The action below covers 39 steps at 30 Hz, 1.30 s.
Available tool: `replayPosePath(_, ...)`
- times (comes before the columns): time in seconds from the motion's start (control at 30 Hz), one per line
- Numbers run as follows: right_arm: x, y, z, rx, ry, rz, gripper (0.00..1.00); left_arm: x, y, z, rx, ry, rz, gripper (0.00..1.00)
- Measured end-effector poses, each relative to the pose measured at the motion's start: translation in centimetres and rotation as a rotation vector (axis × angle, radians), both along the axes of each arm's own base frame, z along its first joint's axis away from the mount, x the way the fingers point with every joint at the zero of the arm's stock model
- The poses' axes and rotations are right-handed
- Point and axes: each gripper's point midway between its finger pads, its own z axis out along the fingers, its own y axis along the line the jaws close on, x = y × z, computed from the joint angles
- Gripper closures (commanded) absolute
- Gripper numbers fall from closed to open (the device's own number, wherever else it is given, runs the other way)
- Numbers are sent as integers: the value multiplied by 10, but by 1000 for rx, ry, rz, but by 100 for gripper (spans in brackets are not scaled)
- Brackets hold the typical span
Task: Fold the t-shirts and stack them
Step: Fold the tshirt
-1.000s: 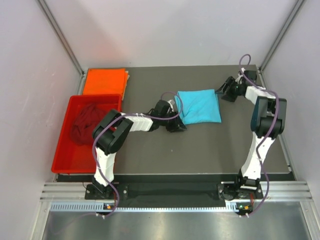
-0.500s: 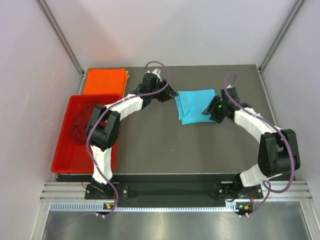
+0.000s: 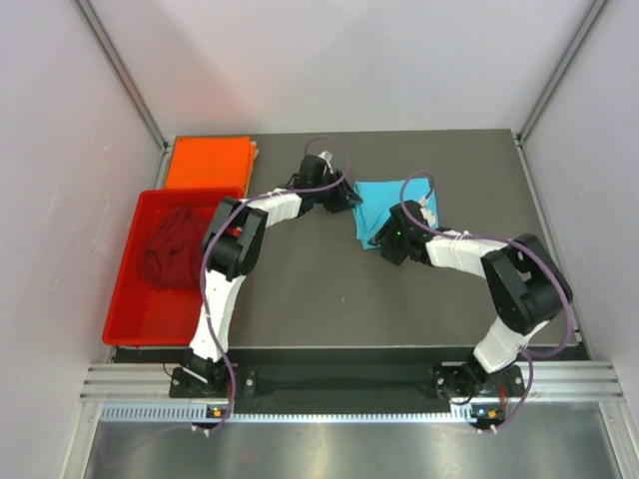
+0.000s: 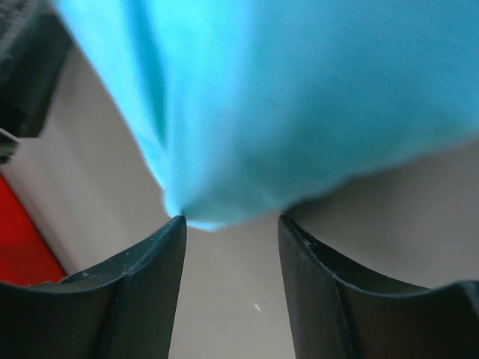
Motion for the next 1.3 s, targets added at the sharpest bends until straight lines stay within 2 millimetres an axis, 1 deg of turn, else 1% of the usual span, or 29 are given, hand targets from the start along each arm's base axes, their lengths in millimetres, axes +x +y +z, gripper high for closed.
replayPosePath(0.03, 2, 2, -5, 10, 2, -5, 47, 0, 0, 0, -1, 1, -3, 59)
replayPosePath(0.07, 8, 7, -3, 30, -23, -6, 47, 1, -1, 1, -4, -1, -5, 59)
replayPosePath(0.2, 19, 16, -2, 70, -65, -4, 49, 6, -5, 8, -20, -17, -13, 60)
replayPosePath(0.3, 22, 20, -3, 82, -79, -5, 58, 8, -8, 7, -30, -21, -19, 60)
replayPosePath(0.33, 21, 19, -4, 83, -80, -6, 68, 8, -8, 5, -30, -16, -19, 61)
replayPosePath(0.4, 18, 17, -8, 73, -66, -11, 79, 8, -9, 0, -30, -6, -19, 68)
replayPosePath(0.43, 17, 16, -10, 70, -59, -15, 88, 8, -10, -4, -32, 4, -19, 82)
replayPosePath(0.5, 15, 14, -13, 60, -53, -18, 92, 10, -10, -8, -35, 13, -16, 95)
replayPosePath(0.53, 14, 13, -15, 59, -50, -20, 93, 10, -11, -9, -36, 16, -16, 100)
replayPosePath(0.77, 4, 5, -16, 57, -62, -28, 100, 11, -11, -12, -44, 37, -4, 100)
replayPosePath(0.83, 3, 3, -16, 54, -68, -32, 100, 12, -10, -13, -44, 42, 3, 100)
replayPosePath(0.9, 2, 1, -16, 54, -76, -39, 97, 12, -10, -13, -48, 49, 10, 100)
replayPosePath(0.93, 1, 1, -16, 56, -79, -40, 91, 11, -11, -13, -52, 55, 11, 100)
replayPosePath(0.97, 2, 1, -16, 60, -81, -41, 88, 10, -11, -13, -56, 58, 13, 100)
replayPosePath(1.0, 2, 2, -15, 62, -82, -38, 86, 10, -11, -14, -65, 59, 14, 92)
replayPosePath(1.03, 2, 2, -15, 64, -82, -36, 81, 9, -11, -14, -73, 61, 15, 82)
replayPosePath(1.07, 1, 4, -14, 70, -81, -30, 78, 7, -10, -13, -82, 62, 17, 77)
replayPosePath(1.1, 1, 5, -13, 74, -81, -25, 75, 5, -8, -13, -89, 67, 16, 73)
replayPosePath(1.13, 1, 6, -13, 77, -78, -18, 71, 2, -7, -10, -98, 66, 16, 67)
replayPosePath(1.2, 0, 8, -10, 78, -77, -1, 68, -9, 1, -7, -89, 73, 19, 63)
replayPosePath(1.23, -2, 8, -9, 70, -70, 10, 65, -14, 4, -5, -83, 74, 19, 62)
replayPosePath(1.3, -8, 6, -7, 42, -50, 38, 63, -26, 12, 0, -66, 81, 19, 62)
